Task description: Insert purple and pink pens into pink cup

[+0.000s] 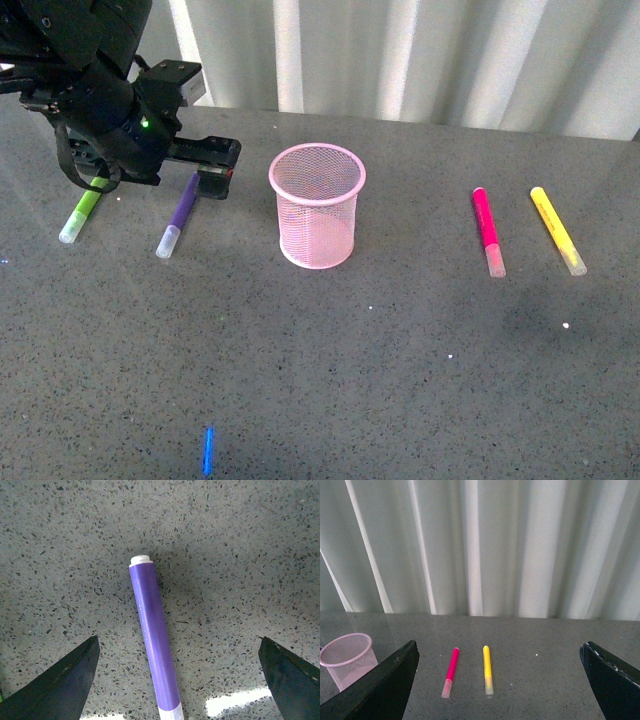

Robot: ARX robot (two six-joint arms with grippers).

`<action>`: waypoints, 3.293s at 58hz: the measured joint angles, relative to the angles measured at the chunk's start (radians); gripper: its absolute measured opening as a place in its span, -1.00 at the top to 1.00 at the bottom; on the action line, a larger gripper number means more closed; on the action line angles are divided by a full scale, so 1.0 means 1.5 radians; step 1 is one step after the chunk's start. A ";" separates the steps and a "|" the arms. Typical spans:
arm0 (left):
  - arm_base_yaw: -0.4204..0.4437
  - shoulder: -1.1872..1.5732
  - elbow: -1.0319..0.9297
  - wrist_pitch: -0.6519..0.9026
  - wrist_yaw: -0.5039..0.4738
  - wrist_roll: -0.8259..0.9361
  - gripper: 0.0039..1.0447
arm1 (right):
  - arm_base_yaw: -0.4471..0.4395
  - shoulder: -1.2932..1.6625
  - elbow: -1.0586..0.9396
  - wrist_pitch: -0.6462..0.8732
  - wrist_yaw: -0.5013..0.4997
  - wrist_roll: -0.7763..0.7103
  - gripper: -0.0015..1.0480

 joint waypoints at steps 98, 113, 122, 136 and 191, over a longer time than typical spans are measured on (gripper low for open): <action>0.013 -0.071 -0.085 0.201 -0.028 -0.096 0.76 | 0.000 0.000 0.000 0.000 0.000 0.000 -0.87; -0.016 -0.272 -0.276 0.548 -0.026 -0.230 0.76 | 0.000 0.000 0.000 0.000 0.000 0.000 -0.87; -0.117 -0.294 -0.399 0.779 -0.102 -0.264 0.76 | 0.000 0.000 0.000 0.000 0.000 0.000 -0.87; -0.278 -0.203 -0.432 0.975 -0.254 -0.234 0.76 | 0.000 0.000 0.000 0.000 0.000 0.000 -0.87; -0.258 -0.004 -0.311 0.961 -0.288 -0.220 0.76 | 0.000 0.000 0.000 0.000 0.000 0.000 -0.87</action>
